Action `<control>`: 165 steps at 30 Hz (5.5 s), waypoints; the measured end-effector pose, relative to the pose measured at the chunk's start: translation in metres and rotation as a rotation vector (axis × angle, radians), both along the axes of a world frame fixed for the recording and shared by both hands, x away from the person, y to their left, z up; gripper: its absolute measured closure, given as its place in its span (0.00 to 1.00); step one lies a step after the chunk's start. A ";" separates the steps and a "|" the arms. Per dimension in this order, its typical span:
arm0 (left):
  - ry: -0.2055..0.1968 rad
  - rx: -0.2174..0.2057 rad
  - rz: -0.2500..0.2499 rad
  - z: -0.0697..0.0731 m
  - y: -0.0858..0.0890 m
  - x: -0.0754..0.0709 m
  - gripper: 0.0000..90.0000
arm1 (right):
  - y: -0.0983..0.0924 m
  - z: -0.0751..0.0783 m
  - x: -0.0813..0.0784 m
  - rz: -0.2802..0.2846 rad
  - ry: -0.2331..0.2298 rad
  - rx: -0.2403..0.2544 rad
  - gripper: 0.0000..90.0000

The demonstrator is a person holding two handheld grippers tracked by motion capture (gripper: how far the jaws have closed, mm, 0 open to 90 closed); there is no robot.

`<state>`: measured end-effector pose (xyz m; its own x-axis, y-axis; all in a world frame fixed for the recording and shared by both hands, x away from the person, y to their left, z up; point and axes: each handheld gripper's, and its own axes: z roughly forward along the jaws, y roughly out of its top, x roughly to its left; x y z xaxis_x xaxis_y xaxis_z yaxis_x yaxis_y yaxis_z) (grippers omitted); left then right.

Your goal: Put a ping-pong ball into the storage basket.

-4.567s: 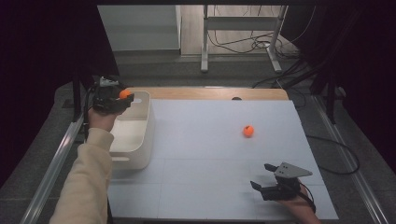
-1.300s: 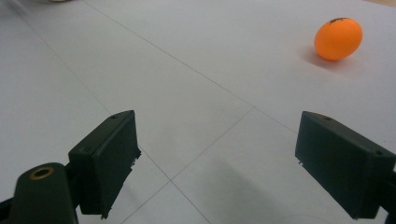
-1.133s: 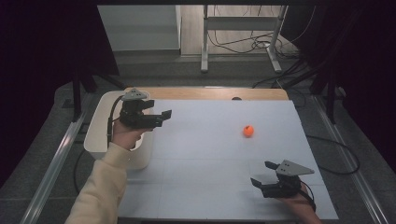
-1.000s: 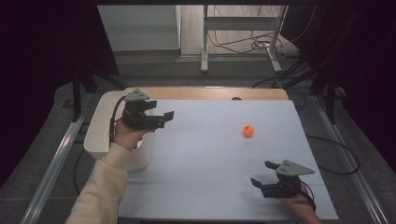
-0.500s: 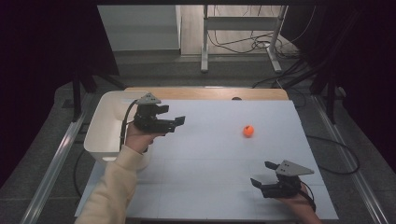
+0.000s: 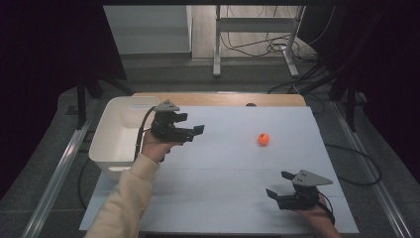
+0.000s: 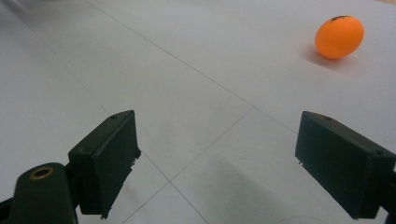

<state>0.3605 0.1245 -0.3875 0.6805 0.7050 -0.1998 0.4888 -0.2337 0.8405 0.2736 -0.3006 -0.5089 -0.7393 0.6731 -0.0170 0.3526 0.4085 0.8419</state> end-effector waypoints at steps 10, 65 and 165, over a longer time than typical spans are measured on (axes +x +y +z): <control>-0.002 0.008 -0.019 -0.003 -0.011 0.000 0.21 | 0.002 -0.002 0.002 0.018 0.001 -0.009 0.15; 0.049 0.085 -0.113 -0.044 -0.099 0.030 0.21 | 0.008 0.002 0.003 0.061 -0.011 0.019 0.16; 0.136 0.173 -0.196 -0.099 -0.186 0.080 0.21 | 0.009 0.000 0.007 0.063 -0.004 0.006 0.16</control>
<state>0.4401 -0.0614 -0.4865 0.7823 0.5942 -0.1867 0.5256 -0.4689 0.7098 0.2806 -0.2912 -0.5085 -0.7801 0.6255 -0.0161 0.3231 0.4248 0.8457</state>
